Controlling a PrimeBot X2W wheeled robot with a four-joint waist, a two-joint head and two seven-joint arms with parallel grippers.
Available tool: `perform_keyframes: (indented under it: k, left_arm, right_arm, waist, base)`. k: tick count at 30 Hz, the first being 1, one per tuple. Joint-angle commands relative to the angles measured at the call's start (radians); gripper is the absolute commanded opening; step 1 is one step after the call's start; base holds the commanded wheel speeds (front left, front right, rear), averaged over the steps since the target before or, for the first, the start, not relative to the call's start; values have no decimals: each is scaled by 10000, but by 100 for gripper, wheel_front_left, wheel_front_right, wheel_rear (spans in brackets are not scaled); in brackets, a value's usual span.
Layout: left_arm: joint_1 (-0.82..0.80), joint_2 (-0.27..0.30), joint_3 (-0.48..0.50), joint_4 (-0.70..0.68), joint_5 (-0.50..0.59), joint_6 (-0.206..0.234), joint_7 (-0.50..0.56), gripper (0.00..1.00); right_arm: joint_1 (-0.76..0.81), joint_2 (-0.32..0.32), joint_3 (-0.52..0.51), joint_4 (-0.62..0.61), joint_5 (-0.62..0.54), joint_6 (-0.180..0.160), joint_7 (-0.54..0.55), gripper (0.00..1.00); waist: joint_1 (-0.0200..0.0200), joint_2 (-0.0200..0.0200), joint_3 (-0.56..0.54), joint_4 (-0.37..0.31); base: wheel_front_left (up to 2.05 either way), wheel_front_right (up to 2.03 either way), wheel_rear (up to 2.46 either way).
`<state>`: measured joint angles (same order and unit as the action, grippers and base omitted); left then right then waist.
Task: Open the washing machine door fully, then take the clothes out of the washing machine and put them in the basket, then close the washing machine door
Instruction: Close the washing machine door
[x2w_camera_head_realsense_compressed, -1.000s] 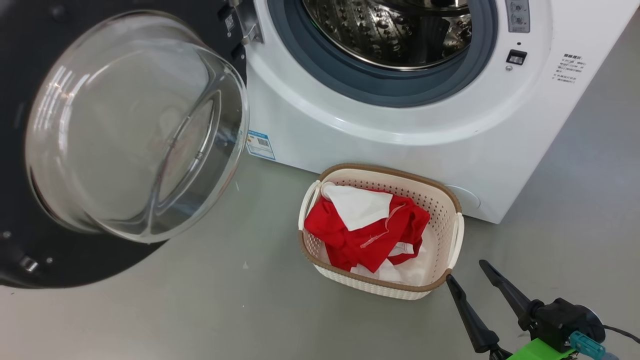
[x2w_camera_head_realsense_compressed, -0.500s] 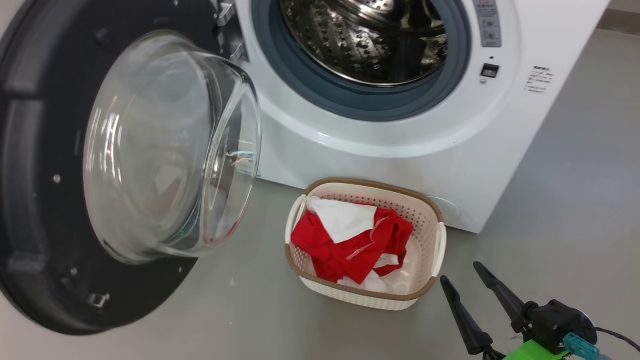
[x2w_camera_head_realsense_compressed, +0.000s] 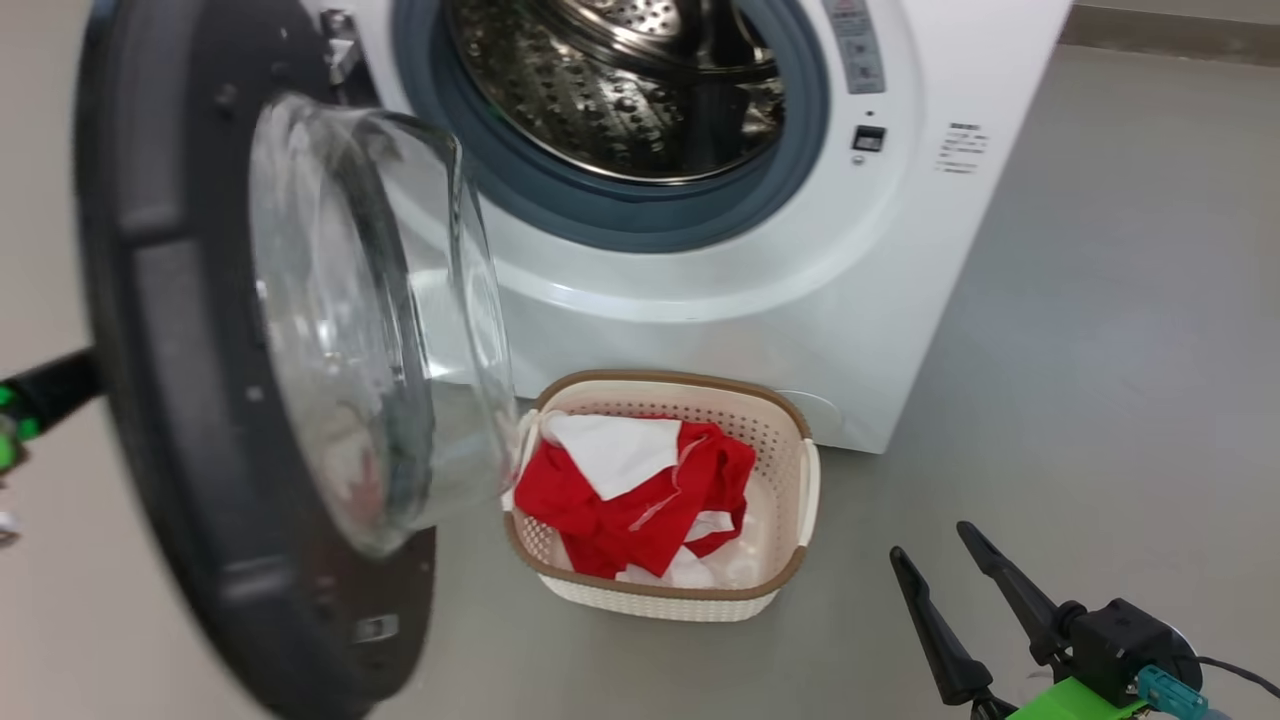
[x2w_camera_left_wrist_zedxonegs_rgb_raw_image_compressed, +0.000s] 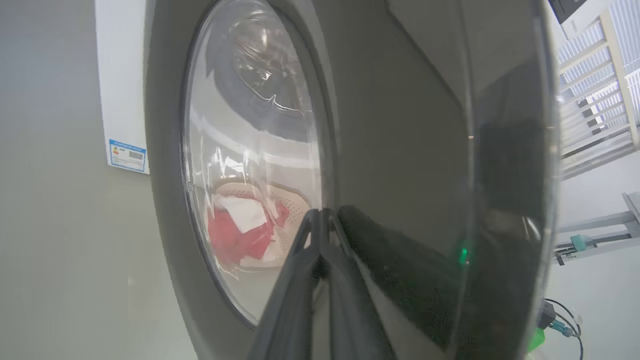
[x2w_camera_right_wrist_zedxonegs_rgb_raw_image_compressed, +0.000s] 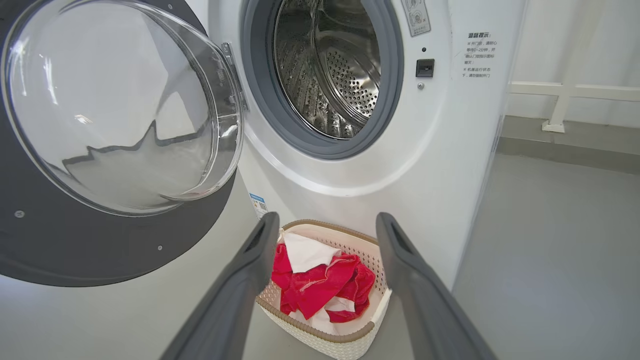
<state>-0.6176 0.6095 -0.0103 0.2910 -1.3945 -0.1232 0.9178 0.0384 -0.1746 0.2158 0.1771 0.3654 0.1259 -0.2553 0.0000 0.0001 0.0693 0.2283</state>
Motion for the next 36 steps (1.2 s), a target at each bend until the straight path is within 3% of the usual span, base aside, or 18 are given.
perform_keyframes:
  k: [1, 9, 20, 27, 36]
  left_arm:
    - [-344, 159, 108, -770, -155, -75, -92, 0]
    - [-729, -405, -704, -1320, -64, -75, -640, 0]
    - [-1585, -1173, -1945, -997, 646, -75, -2398, 0]
    - [-2178, -1392, -2648, -377, 912, -75, -3664, 0]
    - [-3159, -1246, -3267, 663, 1203, -75, -5528, 0]
  right_arm:
    - [-143, -26, 153, -238, -30, 48, -65, 100]
    - [-288, 71, 142, -236, -35, 48, -65, 100]
    - [-554, 151, 74, -264, -6, 48, -65, 100]
    - [-743, 219, 113, -256, 16, 48, -65, 100]
    - [-1031, 401, 123, -264, 60, 48, -65, 100]
  waist:
    - [0, -1, 41, -377]
    - [0, -1, 140, -1071]
    - [0, -1, 619, -2041]
    - [0, -1, 838, -2581]
    - [0, -1, 1213, -3242]
  base:
    - [0, 0, 0]
    - [0, 0, 0]
    - [0, 0, 0]
    - [0, 0, 0]
    - [0, 0, 0]
